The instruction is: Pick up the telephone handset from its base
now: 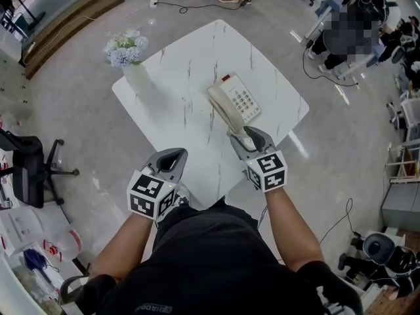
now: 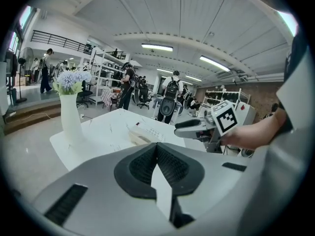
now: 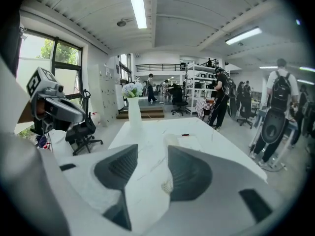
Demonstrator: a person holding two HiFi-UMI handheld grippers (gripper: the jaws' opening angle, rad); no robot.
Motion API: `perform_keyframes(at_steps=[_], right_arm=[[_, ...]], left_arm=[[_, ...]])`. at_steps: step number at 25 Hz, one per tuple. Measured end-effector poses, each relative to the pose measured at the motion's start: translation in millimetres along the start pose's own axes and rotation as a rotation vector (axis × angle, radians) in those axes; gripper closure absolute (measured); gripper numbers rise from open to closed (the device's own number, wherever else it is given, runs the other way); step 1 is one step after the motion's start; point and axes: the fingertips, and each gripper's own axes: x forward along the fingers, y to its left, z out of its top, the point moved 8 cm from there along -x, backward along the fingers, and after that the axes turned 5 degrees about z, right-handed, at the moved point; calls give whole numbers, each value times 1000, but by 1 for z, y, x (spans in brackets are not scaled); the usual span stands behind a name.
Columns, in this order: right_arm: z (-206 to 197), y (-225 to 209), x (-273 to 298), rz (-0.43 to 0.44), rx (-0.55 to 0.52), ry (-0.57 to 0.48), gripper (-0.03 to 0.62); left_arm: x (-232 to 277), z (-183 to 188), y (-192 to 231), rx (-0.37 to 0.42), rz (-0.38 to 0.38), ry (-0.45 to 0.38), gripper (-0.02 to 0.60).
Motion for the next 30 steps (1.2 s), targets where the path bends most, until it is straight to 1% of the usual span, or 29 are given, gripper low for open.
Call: perform_keyframes(at_steps=[6, 11, 16, 20, 25, 30], right_arm=[[-11, -33, 53, -24, 19, 97, 402], [-13, -53, 90, -28, -24, 185, 402], [-13, -73, 121, -21, -10, 267, 401], [-14, -78, 143, 2, -33, 360, 401], [-15, -86, 157, 14, -31, 434, 401], [-17, -87, 170, 28, -62, 510, 396]], left_arm=[[-9, -11, 7, -21, 33, 11, 580], [-23, -18, 16, -38, 80, 18, 580], [-27, -21, 23, -57, 101, 25, 580], [-27, -23, 22, -67, 103, 38, 580], [-25, -24, 19, -76, 101, 48, 580], [-25, -27, 24, -120, 113, 49, 580]])
